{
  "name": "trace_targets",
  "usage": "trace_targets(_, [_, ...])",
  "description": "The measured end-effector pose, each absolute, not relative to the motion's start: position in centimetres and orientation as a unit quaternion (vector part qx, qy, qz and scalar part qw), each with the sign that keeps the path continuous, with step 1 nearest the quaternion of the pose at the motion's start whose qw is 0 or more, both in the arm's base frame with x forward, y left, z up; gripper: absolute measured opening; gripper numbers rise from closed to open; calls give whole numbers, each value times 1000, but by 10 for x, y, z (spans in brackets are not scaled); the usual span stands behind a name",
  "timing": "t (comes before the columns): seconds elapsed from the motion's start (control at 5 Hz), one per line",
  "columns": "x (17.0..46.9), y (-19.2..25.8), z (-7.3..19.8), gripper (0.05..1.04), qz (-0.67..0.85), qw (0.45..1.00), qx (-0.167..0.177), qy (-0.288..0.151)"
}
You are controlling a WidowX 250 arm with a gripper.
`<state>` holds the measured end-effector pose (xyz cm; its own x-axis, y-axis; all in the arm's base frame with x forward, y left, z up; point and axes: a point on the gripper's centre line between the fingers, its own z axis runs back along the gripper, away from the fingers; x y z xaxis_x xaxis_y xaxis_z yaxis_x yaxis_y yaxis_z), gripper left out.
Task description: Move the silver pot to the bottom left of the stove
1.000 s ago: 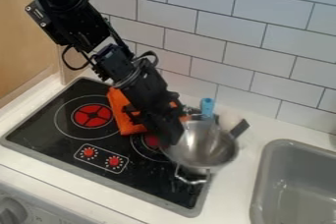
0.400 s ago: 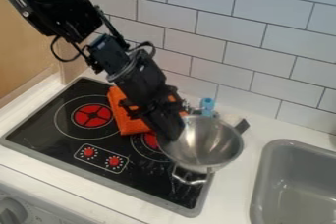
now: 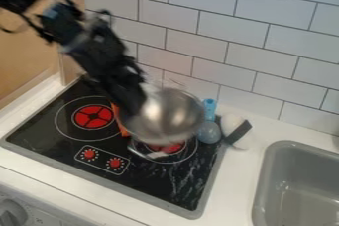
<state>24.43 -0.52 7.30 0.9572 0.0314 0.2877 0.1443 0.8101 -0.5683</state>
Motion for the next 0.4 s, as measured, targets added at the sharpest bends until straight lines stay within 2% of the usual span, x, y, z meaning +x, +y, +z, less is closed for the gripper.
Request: trace_targets(0.4, [232, 56, 76, 62, 65, 939, -292, -170])
